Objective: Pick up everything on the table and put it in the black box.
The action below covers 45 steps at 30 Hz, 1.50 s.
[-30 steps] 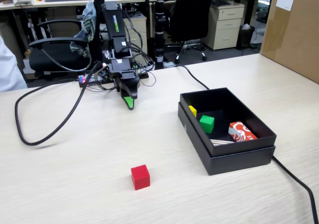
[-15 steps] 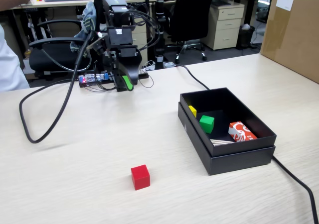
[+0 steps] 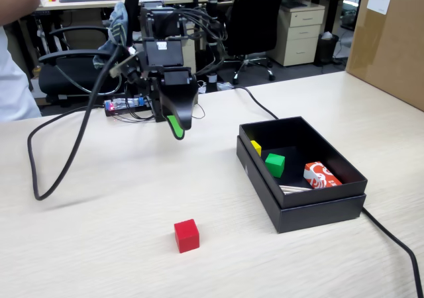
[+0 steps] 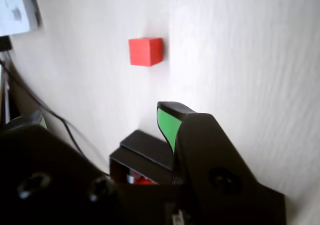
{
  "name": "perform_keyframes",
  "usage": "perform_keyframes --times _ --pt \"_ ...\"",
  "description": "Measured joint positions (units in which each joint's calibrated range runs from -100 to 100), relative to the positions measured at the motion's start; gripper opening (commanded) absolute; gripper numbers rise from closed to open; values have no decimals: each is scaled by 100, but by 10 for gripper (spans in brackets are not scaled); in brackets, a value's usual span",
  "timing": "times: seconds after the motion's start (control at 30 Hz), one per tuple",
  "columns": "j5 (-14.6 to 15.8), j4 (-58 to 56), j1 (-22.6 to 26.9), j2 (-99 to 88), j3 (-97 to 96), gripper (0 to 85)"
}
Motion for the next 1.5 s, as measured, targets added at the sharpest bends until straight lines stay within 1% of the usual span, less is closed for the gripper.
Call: perform_keyframes --times 0.07,0.1,0.13,0.27,0.4,0.77,1.17,1.2,1.27,1.33,1.37,1.47,1.5 --pt "0 -15 -15 816 612 445" --pt "-5 -8 -29 1618 1324 445" --pt "-5 -8 -29 1657 1351 445" --pt "-15 -8 -83 2990 2072 445" --pt "-49 -8 -186 4078 2364 445" --pt "-59 -8 -200 5049 3149 445" --pt "-78 -15 -98 5618 3149 441" --pt "-107 -46 -98 5644 3295 354" --pt "-107 -93 -98 5696 3359 352" --pt "-107 -372 -103 5761 3533 350" --pt "-107 -472 -107 5773 3533 335" --pt "-117 -573 -117 5799 3542 250" --pt "-117 -573 -122 5799 3551 249"
